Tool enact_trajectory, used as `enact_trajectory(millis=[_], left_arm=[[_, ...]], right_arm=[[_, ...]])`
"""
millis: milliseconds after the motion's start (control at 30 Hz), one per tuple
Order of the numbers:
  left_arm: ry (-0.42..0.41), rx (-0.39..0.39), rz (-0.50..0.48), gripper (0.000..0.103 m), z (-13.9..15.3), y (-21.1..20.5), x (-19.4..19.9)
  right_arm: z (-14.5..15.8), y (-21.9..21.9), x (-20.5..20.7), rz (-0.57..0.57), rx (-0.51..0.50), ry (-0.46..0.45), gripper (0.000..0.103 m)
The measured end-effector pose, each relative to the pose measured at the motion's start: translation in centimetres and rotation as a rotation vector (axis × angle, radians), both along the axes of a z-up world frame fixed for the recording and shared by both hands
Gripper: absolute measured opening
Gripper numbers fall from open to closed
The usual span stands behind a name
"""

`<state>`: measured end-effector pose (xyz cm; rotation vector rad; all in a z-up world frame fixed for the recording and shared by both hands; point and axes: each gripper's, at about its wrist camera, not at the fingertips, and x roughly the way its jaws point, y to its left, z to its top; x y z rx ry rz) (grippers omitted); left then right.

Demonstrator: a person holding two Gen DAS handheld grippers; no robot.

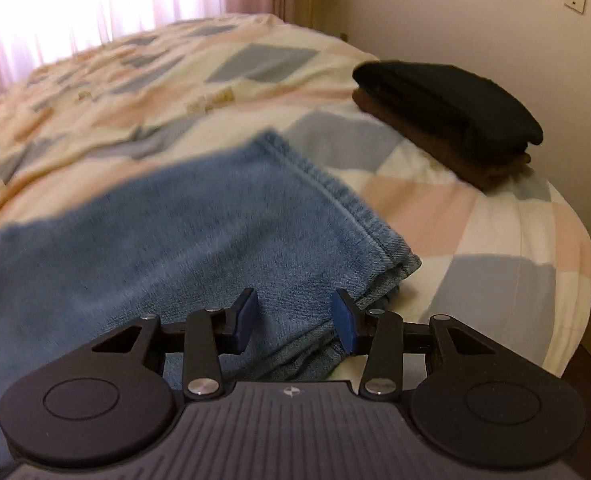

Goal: Fold clothes
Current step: 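Open the right gripper and move both grippers back from the jeans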

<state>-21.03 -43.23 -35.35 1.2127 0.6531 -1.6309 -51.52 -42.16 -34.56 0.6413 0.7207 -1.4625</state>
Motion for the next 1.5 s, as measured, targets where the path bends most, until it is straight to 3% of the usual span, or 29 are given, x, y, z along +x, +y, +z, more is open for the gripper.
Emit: enact_trajectory(millis=[200,333,433,533,667,933,1167,1500], left_arm=[[0.018,0.007,-0.042,0.038,0.5,0.7,0.9],[0.043,0.010,-0.080,0.038,0.8,1.2,2.1],[0.057,0.007,-0.124,0.038,1.1,1.7,3.5],[0.050,-0.004,-0.183,0.037,1.2,2.2,5.3],[0.047,-0.019,-0.250,0.037,1.6,3.1,8.2],[0.069,-0.056,-0.344,0.037,1.8,3.9,10.2],[0.041,-0.076,-0.404,0.038,-0.5,3.9,9.5],[0.053,-0.087,-0.439,0.037,0.8,4.2,10.0]], right_arm=[[2.5,1.7,2.3,-0.022,-0.031,0.001,0.044],[4.2,5.4,6.9,0.030,-0.036,-0.052,0.044],[3.9,7.8,11.4,0.067,0.004,-0.100,0.043],[1.6,9.1,15.5,0.069,0.097,-0.109,0.043],[0.5,9.5,19.3,0.015,0.134,-0.021,0.045],[2.8,10.8,23.1,-0.117,0.137,-0.077,0.043],[0.7,11.1,23.6,-0.180,0.191,-0.106,0.043],[1.6,11.0,23.8,-0.214,0.172,-0.134,0.045]])
